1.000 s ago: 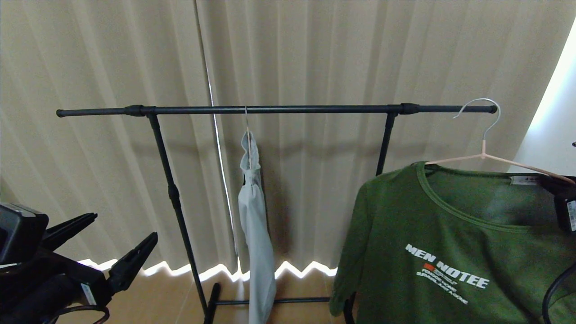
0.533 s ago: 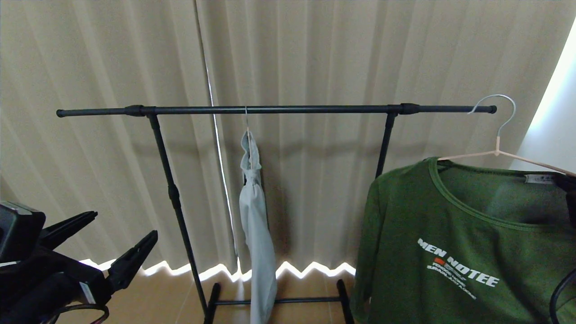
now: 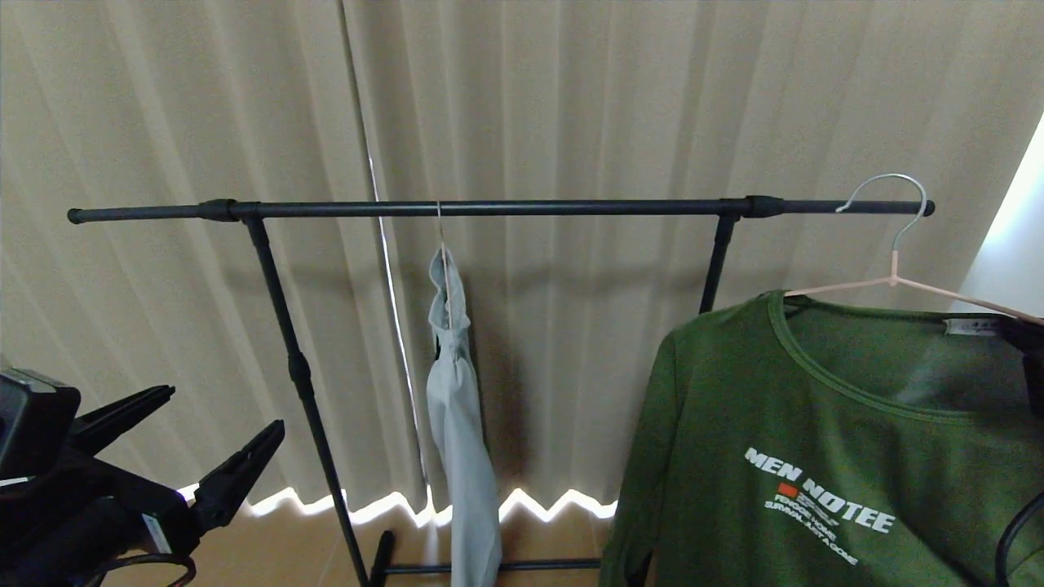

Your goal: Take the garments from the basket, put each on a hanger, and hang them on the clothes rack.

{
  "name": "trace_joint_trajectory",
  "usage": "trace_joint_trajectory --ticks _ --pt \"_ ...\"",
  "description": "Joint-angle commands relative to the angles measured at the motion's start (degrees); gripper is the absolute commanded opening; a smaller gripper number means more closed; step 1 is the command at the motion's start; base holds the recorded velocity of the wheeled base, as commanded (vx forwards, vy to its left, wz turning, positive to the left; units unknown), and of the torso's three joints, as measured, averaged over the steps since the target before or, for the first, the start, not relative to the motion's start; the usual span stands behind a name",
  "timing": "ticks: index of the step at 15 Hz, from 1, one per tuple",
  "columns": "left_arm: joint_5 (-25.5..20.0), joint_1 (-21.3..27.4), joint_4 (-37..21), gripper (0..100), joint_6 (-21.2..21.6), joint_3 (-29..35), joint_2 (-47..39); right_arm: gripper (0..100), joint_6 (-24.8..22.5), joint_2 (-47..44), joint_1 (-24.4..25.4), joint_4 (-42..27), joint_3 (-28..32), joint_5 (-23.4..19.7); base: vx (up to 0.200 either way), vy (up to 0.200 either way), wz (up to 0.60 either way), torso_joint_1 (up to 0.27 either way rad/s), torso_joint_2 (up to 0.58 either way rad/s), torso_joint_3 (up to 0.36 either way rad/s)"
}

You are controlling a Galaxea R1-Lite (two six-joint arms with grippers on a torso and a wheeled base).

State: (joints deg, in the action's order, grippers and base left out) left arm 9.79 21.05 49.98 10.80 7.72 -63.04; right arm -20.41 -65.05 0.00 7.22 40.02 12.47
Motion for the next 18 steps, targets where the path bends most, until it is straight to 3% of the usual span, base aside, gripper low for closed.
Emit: trace_joint_trajectory --ticks 1,10,13,18 --pt "0.05 -0.05 0.03 100 0.01 0.02 -0.07 0 0.1 0.01 0.7 -0.01 -0.03 0.01 0.2 0.0 0.0 0.002 0.0 -0.002" --pt "-0.03 0.04 0.03 100 0.27 -0.07 -0.42 0 2.48 -3.68 4.66 0.52 -1.26 0.01 0.2 0.0 0.0 0.001 0.0 0.005" --pt "-0.03 0.04 0.03 100 0.36 -0.25 -0.16 0 4.59 -7.02 8.96 0.69 -0.12 0.71 0.0 0.0 0.0 0.0 0.0 0.0" --pt "-0.03 0.04 -0.06 100 0.36 -0.07 -0.16 0 6.78 -13.88 16.17 0.78 4.01 6.34 0.0 0.0 0.0 0.0 0.0 0.0"
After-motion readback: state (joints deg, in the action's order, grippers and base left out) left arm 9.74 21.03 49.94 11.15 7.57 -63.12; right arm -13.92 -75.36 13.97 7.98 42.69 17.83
